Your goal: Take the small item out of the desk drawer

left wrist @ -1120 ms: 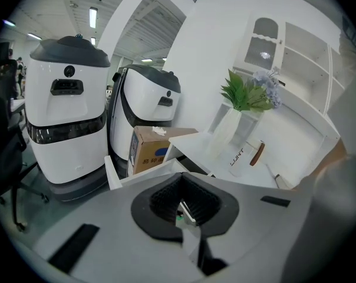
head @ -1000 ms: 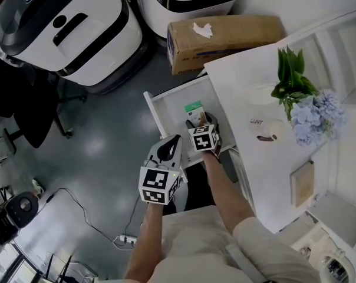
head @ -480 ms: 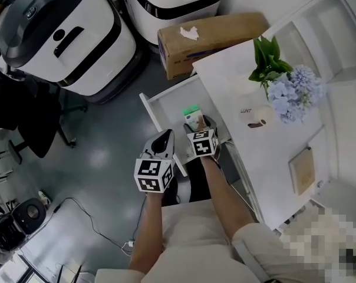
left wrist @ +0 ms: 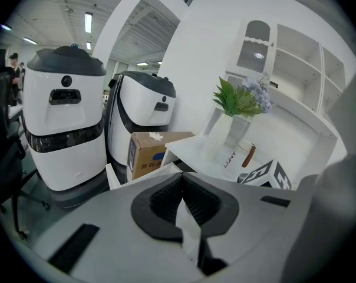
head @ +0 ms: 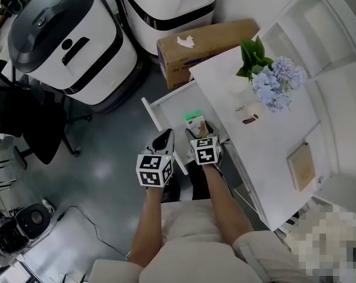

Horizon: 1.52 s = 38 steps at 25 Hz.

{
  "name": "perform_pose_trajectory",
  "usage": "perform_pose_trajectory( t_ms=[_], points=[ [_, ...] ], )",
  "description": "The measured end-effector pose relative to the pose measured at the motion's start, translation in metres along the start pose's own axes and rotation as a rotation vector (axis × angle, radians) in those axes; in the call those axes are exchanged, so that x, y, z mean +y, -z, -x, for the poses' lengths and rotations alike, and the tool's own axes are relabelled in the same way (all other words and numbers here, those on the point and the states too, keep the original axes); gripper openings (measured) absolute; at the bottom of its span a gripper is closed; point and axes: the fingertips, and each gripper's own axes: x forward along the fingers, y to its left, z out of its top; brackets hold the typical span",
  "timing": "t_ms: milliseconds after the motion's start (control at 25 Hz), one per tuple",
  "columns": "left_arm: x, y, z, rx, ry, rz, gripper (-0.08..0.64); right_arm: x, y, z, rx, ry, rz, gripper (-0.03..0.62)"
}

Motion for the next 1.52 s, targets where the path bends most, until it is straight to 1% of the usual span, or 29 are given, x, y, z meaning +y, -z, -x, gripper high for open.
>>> perform_pose_trajectory(
  t_ms=[160, 320, 520, 720, 920, 1320, 1520],
  points=[
    [-0.005, -0.003, 0.005, -0.001, 0.013, -0.032, 0.017, 0.004, -0.006, 0.017, -0.04, 0.007, -0.046, 0.365],
    [-0.011, -0.004, 0.01, -0.005, 0.034, -0.047, 0.017, 0.01, -0.015, 0.042, -0.082, 0.017, -0.09, 0.365],
    [-0.013, -0.003, 0.022, -0.004, 0.057, -0.081, 0.017, 0.025, -0.023, 0.065, -0.124, 0.02, -0.083, 0.365],
    [-0.019, 0.005, 0.03, 0.015, 0.086, -0.119, 0.017, 0.03, -0.023, 0.086, -0.153, 0.037, -0.077, 0.365],
    [-0.019, 0.014, 0.042, 0.028, 0.104, -0.141, 0.017, 0.036, -0.024, 0.106, -0.189, 0.056, -0.081, 0.365],
    [-0.023, 0.021, 0.07, 0.011, 0.135, -0.178, 0.017, 0.055, -0.017, 0.133, -0.241, 0.089, -0.098, 0.365],
    [-0.023, 0.021, 0.08, 0.002, 0.151, -0.21, 0.017, 0.066, -0.01, 0.143, -0.274, 0.103, -0.113, 0.365]
  ],
)
